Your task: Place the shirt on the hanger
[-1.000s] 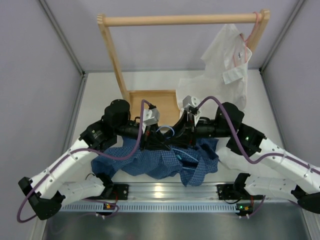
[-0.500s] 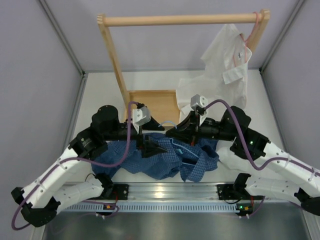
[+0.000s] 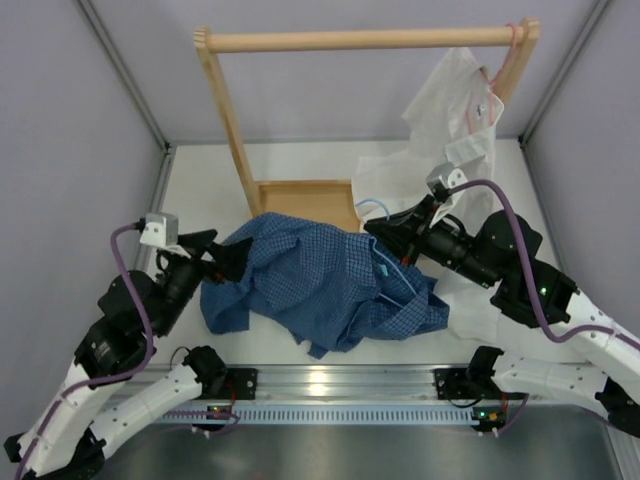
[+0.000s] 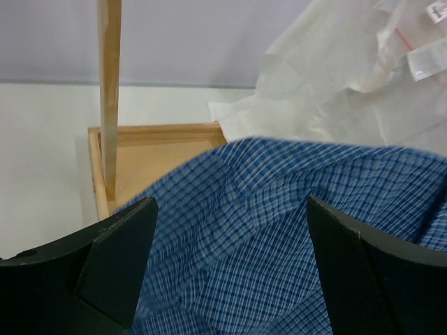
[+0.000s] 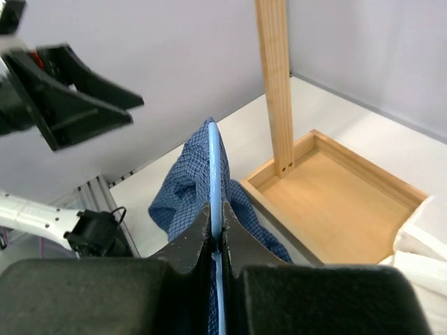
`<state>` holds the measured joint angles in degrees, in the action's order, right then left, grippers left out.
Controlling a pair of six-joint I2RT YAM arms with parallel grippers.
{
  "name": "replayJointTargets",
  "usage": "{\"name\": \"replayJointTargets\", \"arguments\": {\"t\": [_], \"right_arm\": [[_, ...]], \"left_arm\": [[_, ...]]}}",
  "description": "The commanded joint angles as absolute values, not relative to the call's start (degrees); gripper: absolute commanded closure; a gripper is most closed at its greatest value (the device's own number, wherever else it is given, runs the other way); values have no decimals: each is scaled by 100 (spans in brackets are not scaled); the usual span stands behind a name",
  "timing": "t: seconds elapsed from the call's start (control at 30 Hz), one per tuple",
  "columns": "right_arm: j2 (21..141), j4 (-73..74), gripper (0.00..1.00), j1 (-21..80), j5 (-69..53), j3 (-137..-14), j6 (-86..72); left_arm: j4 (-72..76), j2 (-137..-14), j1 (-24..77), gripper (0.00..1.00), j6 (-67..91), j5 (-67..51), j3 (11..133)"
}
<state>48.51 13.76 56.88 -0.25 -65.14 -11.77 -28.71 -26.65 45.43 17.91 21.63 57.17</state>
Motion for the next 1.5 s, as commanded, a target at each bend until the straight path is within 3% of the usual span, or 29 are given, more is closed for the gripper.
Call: {"name": "replayJointTargets", "arguments": {"t": [0.0,0.17,0.3,0.4,0.43,0.6,0.63,0.67,1.13,1.3,1.47], "right_arm": [[4930,1626,100,5739,493,-7206,-1283],[5001,1810,100,5739,255,-7470,-1371],[4940,1898,100,5739,193,-7523,-1406],[4904,1951,100,5739,97,-7550,-1406],[4887,1969,100,5739,62,-7550,-1398],[4694,1969,100,5739,18,-7357,-1354],[4667,1977,100,5739,-139,-7348,-1345],[4615,1986,100,5739,-149,-7330,-1327],[4271,2522,100,5739,-806,-7479,-1283],[4421,2549,100,5739,-1458,-8022,-1248],[4710,2575,100,5739,-1266,-8568,-1099]], "left_arm": [[-3296,-2847,4553,10,2381,2507,5248],[-3007,-3436,4553,9,2671,2417,4879],[-2348,-3454,4553,21,2654,2434,4509],[-2171,-3620,4553,46,2645,3091,4491],[-2171,-3734,4553,59,2724,3946,4500],[-1262,-3928,4535,56,2208,4870,4535],[-1048,-3981,4526,66,1858,4721,4544],[-924,-4025,4509,100,1785,4520,4579],[-1389,-4201,4403,100,645,5283,6449],[-1914,-4875,4403,100,-121,5071,7794],[-2803,-5449,4386,100,-97,5824,8534]]}}
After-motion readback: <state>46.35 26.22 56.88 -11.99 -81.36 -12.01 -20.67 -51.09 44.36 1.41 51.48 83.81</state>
